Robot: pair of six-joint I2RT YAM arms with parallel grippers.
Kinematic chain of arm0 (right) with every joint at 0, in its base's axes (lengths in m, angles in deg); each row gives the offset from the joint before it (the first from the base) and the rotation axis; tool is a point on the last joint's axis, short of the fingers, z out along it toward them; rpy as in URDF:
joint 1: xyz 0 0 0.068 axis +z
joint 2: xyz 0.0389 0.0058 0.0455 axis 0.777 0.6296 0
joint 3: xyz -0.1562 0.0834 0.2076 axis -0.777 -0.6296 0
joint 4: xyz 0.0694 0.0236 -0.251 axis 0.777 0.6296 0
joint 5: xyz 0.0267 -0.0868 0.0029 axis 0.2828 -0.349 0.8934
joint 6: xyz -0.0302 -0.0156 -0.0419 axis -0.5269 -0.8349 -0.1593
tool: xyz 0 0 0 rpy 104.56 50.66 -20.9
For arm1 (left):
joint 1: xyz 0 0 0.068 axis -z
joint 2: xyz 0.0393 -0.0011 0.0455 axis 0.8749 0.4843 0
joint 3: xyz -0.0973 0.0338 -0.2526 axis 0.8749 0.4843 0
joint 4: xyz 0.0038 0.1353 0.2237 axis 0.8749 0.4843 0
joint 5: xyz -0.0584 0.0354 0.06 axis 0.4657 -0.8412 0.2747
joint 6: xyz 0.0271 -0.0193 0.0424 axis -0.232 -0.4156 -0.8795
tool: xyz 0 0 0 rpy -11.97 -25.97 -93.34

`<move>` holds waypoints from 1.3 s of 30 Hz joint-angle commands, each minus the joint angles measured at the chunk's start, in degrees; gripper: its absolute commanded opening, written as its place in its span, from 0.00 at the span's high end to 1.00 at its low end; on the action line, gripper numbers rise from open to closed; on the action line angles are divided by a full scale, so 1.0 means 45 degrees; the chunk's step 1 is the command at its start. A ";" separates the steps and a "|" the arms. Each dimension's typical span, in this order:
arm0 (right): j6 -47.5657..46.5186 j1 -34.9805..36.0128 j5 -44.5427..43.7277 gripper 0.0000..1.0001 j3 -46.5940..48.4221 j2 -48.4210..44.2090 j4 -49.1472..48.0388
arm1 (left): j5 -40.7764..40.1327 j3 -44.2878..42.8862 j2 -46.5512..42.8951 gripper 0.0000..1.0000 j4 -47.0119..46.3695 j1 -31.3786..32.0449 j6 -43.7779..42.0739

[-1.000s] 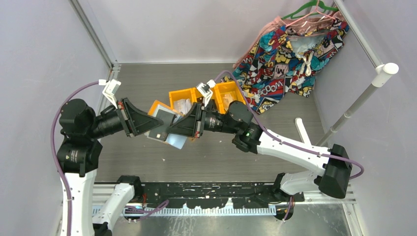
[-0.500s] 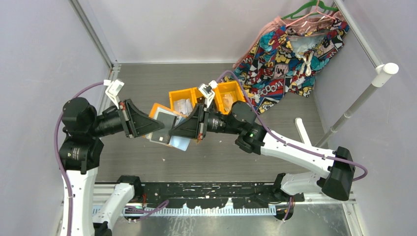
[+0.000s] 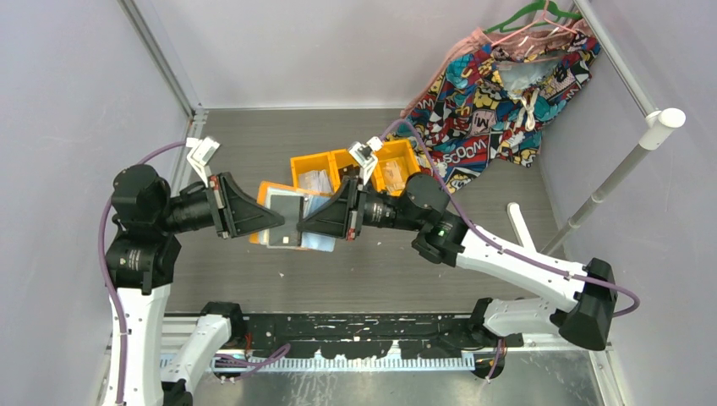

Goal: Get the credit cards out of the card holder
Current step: Remove the credit card from the card holder.

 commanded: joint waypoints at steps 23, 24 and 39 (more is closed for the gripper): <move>0.0959 -0.0340 -0.0084 0.86 0.0631 0.0690 -0.2437 | 0.0133 -0.0031 -0.0287 0.88 0.1336 0.0012 -0.1174; 0.0959 -0.0339 -0.0105 0.89 0.0588 0.0623 -0.2455 | 0.0101 -0.0133 -0.0274 0.88 0.1462 0.0022 -0.1285; 0.0893 -0.0355 -0.0464 0.99 -0.0192 -0.0391 -0.2360 | 0.0821 0.0030 -0.0229 0.87 0.0806 0.0012 -0.0849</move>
